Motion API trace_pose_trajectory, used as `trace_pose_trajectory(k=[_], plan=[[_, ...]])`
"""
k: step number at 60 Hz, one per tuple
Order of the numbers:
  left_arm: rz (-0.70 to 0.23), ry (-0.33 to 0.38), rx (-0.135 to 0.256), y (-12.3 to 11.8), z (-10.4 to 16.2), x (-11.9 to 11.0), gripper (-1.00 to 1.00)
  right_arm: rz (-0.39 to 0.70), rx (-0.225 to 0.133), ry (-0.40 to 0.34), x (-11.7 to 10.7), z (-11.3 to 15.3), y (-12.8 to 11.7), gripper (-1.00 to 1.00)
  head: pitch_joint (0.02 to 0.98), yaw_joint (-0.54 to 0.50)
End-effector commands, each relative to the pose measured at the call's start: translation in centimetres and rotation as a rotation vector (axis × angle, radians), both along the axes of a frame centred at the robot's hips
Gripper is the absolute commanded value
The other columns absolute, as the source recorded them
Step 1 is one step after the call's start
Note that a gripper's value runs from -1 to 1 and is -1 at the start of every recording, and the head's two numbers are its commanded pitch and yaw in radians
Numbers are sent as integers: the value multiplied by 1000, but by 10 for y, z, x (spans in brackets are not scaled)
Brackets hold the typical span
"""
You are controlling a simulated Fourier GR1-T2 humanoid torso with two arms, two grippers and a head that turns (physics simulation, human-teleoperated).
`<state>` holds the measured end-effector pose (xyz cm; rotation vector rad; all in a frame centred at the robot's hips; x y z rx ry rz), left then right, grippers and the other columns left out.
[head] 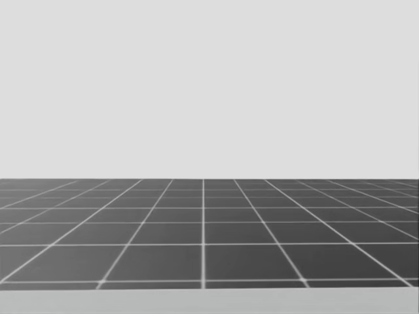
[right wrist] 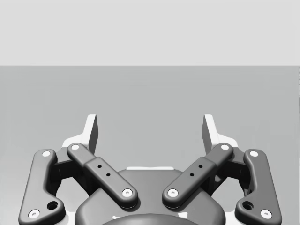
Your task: Look at the card. If it is red, pick the object on the left. If it is green, pick the object on the right.
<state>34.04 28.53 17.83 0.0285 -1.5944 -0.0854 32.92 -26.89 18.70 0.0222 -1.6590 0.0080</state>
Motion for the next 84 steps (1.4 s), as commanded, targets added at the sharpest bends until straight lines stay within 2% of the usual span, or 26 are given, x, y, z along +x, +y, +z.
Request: trace_pose_trajectory(k=[1,9,10,19,29,49,59,60,68,84], plan=[[-2,0,1,0,0,0,-1000,-57,10,-35,-1,-2,0,-1000,76,-20],[-1,-2,0,1,0,0,-1000,-34,-51,-19,1,-1,1,-1000,86,-19],[-2,-2,0,1,0,0,-1000,1,-58,18,1,0,1,-1000,91,-19],[-1,-4,0,1,0,0,-1000,-23,-48,7,1,0,1,-1000,131,-20],[0,-7,5,2,1,0,-1000,-42,-43,6,1,1,-1,-1000,305,-19],[-4,-16,15,3,3,0,-1000,-49,-38,8,2,4,-4,-1000,711,5],[-5,-17,18,3,3,0,-1000,-50,-36,5,1,5,-4,-1000,853,18],[-5,-17,16,3,4,0,-1000,-49,-36,5,1,5,-4,-1000,891,21],[-7,-19,16,2,5,0,-1000,-48,-37,4,2,6,-4,-1000,966,40],[-8,-24,13,2,7,-1,-1000,-47,-36,9,1,5,-4,-1000,968,53]])
